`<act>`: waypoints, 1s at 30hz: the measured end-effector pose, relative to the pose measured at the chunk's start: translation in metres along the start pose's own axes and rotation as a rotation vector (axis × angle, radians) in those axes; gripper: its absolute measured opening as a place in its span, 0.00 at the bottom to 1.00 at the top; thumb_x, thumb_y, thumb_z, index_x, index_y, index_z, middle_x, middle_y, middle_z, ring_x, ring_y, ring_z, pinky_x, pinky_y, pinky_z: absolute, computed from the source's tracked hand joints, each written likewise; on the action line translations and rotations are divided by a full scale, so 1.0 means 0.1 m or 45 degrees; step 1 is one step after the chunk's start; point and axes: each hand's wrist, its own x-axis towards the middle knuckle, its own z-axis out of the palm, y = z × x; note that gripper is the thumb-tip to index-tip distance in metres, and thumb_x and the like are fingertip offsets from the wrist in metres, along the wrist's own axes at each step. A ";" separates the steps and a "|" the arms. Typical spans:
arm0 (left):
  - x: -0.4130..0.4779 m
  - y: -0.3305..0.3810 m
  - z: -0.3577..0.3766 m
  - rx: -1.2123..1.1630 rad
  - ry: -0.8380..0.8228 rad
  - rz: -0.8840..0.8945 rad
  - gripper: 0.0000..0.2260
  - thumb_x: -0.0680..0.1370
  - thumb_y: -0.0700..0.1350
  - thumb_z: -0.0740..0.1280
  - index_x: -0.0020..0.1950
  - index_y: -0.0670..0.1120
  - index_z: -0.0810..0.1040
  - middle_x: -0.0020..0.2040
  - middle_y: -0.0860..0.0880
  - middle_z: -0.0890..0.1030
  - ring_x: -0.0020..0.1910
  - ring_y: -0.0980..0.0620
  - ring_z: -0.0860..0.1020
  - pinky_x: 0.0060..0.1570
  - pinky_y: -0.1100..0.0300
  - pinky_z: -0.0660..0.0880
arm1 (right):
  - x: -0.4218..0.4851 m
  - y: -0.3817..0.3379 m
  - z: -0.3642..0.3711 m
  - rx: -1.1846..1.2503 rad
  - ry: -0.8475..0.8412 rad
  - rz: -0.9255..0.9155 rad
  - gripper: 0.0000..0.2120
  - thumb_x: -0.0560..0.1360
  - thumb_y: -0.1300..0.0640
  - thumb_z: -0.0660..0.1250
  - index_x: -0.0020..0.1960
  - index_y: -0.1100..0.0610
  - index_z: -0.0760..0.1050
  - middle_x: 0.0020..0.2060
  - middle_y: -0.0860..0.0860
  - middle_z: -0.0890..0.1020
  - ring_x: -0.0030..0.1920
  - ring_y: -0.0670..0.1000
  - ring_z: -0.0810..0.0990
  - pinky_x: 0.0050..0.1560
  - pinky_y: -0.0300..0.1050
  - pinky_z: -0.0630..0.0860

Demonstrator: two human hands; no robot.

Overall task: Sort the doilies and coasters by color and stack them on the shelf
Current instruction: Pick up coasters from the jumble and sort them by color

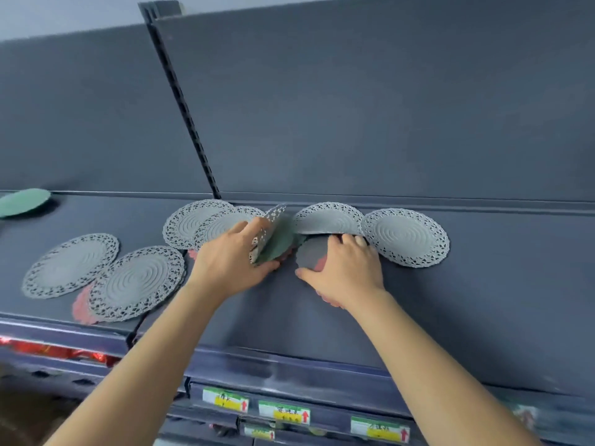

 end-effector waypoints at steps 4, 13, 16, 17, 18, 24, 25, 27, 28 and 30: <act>-0.04 0.06 0.00 0.102 0.066 0.000 0.17 0.78 0.51 0.62 0.68 0.55 0.70 0.57 0.52 0.76 0.51 0.43 0.78 0.37 0.57 0.67 | -0.12 0.02 -0.01 0.113 0.054 -0.199 0.17 0.68 0.38 0.60 0.36 0.52 0.72 0.39 0.50 0.81 0.46 0.56 0.75 0.48 0.46 0.68; -0.09 0.09 0.12 0.085 -0.035 -0.120 0.15 0.78 0.57 0.63 0.59 0.50 0.79 0.68 0.55 0.72 0.62 0.48 0.73 0.51 0.54 0.73 | -0.34 0.24 -0.10 0.556 -0.072 -0.230 0.13 0.74 0.47 0.62 0.40 0.55 0.78 0.37 0.48 0.82 0.41 0.52 0.77 0.44 0.46 0.73; -0.24 0.06 0.28 0.103 0.019 -0.084 0.30 0.73 0.67 0.59 0.67 0.49 0.74 0.69 0.52 0.72 0.66 0.47 0.71 0.63 0.52 0.68 | -0.41 0.27 -0.01 0.454 -0.124 -0.233 0.28 0.68 0.38 0.68 0.63 0.51 0.75 0.65 0.45 0.75 0.66 0.46 0.71 0.66 0.42 0.67; -0.27 0.05 0.29 0.099 0.040 -0.068 0.35 0.71 0.70 0.56 0.69 0.48 0.71 0.68 0.51 0.73 0.66 0.46 0.70 0.64 0.51 0.66 | -0.41 0.27 0.00 0.442 -0.126 -0.235 0.33 0.66 0.35 0.69 0.66 0.50 0.73 0.67 0.44 0.72 0.67 0.45 0.69 0.68 0.44 0.66; -0.29 0.04 0.28 0.051 0.085 -0.053 0.37 0.70 0.70 0.54 0.70 0.47 0.70 0.67 0.49 0.74 0.65 0.45 0.71 0.63 0.51 0.66 | -0.41 0.26 0.00 0.447 -0.121 -0.226 0.36 0.64 0.32 0.69 0.66 0.50 0.71 0.67 0.43 0.72 0.67 0.46 0.69 0.67 0.46 0.67; -0.21 -0.29 0.02 -0.634 0.564 -0.354 0.24 0.74 0.31 0.63 0.70 0.40 0.67 0.64 0.42 0.72 0.61 0.42 0.73 0.58 0.53 0.72 | -0.24 0.06 -0.08 0.306 -0.222 -0.038 0.41 0.58 0.37 0.75 0.66 0.48 0.66 0.62 0.50 0.71 0.64 0.54 0.66 0.61 0.50 0.67; -0.19 -0.38 -0.05 -0.731 0.610 -0.491 0.25 0.73 0.30 0.63 0.69 0.42 0.67 0.65 0.44 0.71 0.59 0.43 0.74 0.57 0.56 0.72 | -0.19 0.02 -0.11 0.251 -0.268 0.004 0.41 0.57 0.38 0.77 0.65 0.49 0.66 0.61 0.52 0.71 0.64 0.55 0.66 0.60 0.49 0.66; -0.12 -0.59 -0.14 -0.946 0.655 -0.718 0.27 0.72 0.30 0.67 0.69 0.45 0.67 0.64 0.46 0.71 0.53 0.46 0.76 0.55 0.59 0.74 | -0.09 -0.03 -0.16 0.250 -0.327 0.093 0.41 0.57 0.41 0.79 0.65 0.52 0.67 0.62 0.53 0.72 0.64 0.57 0.67 0.61 0.48 0.67; -0.09 -0.68 -0.18 -1.039 0.682 -0.778 0.27 0.71 0.30 0.68 0.68 0.45 0.67 0.62 0.48 0.71 0.50 0.48 0.77 0.56 0.55 0.75 | -0.04 -0.04 -0.18 0.290 -0.326 0.126 0.39 0.59 0.44 0.79 0.64 0.54 0.69 0.63 0.53 0.74 0.64 0.57 0.69 0.61 0.47 0.68; -0.06 -0.85 -0.26 -1.163 0.744 -0.858 0.29 0.70 0.29 0.69 0.67 0.46 0.67 0.58 0.50 0.71 0.50 0.50 0.77 0.56 0.48 0.77 | 0.05 -0.06 -0.19 0.374 -0.281 0.155 0.30 0.63 0.54 0.79 0.62 0.57 0.74 0.60 0.53 0.78 0.61 0.55 0.76 0.57 0.44 0.73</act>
